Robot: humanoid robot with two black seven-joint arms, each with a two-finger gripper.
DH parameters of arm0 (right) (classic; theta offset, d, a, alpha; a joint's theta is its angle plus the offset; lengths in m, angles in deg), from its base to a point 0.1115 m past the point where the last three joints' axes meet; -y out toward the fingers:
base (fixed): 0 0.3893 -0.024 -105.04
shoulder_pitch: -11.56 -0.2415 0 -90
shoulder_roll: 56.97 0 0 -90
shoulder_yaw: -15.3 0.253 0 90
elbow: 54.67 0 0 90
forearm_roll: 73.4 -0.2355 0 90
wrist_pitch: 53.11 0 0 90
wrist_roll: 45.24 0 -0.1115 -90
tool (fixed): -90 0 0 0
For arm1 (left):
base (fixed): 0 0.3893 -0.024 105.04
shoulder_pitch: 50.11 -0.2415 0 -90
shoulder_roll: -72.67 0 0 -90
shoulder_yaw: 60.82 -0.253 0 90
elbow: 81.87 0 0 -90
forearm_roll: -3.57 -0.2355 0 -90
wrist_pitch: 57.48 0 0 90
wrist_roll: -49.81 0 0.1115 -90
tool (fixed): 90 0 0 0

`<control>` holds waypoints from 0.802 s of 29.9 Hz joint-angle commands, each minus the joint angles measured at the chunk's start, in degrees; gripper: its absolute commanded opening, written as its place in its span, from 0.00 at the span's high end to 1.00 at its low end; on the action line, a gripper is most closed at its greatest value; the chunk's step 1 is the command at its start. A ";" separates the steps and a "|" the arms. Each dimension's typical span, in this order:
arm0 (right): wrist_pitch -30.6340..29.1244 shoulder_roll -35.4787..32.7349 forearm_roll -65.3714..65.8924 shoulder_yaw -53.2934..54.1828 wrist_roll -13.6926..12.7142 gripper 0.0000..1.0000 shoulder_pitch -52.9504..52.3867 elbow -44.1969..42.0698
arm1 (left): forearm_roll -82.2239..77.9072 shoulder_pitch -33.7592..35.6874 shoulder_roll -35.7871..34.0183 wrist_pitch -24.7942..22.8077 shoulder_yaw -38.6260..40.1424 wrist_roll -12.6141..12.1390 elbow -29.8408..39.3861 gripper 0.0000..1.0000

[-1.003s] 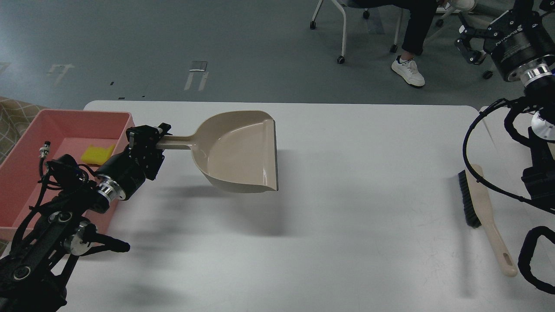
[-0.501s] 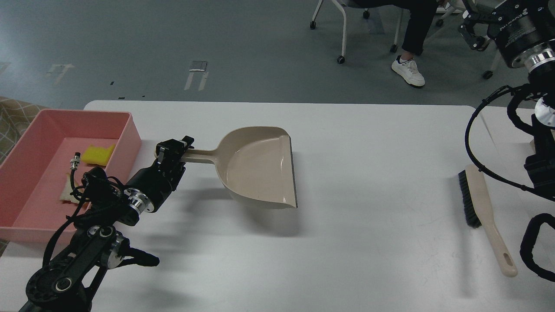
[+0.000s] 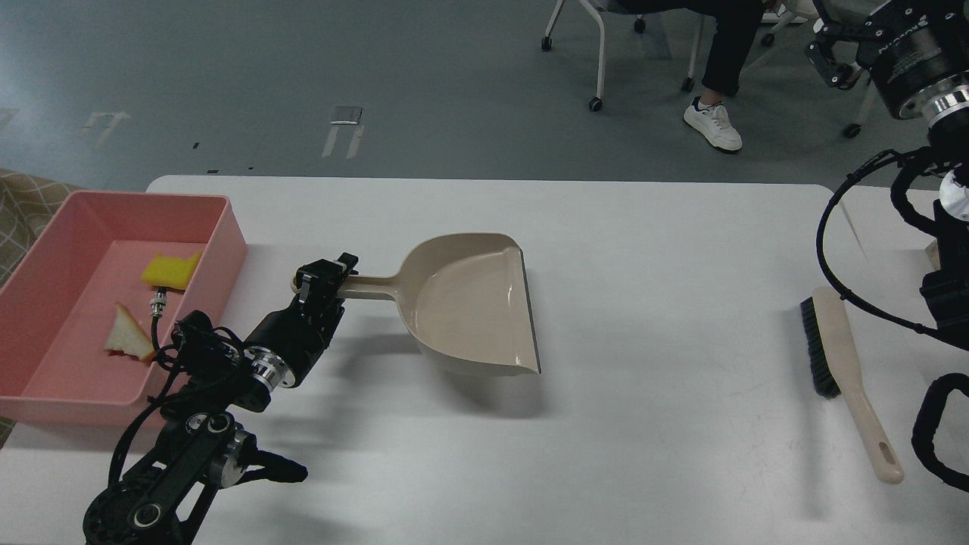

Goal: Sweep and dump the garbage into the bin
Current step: 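Lower the empty dustpan back onto the table with the left gripper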

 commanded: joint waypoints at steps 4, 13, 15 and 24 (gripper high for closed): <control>0.00 0.01 -0.02 0.00 0.00 0.00 0.08 0.00 | -0.36 -0.03 0.90 0.61 0.00 0.68 -1.12 1.00; 0.00 -0.07 -0.02 0.00 0.09 0.00 0.16 0.09 | -0.36 0.50 0.64 2.89 -2.81 1.39 -1.74 1.00; 0.00 -0.07 -0.02 0.00 0.09 0.00 0.25 0.09 | -0.36 0.58 0.46 2.89 -2.81 1.39 -1.74 0.99; 0.00 0.01 -0.11 0.00 0.09 0.00 0.51 0.18 | -0.62 0.67 -0.06 2.81 -2.81 1.48 -1.74 0.85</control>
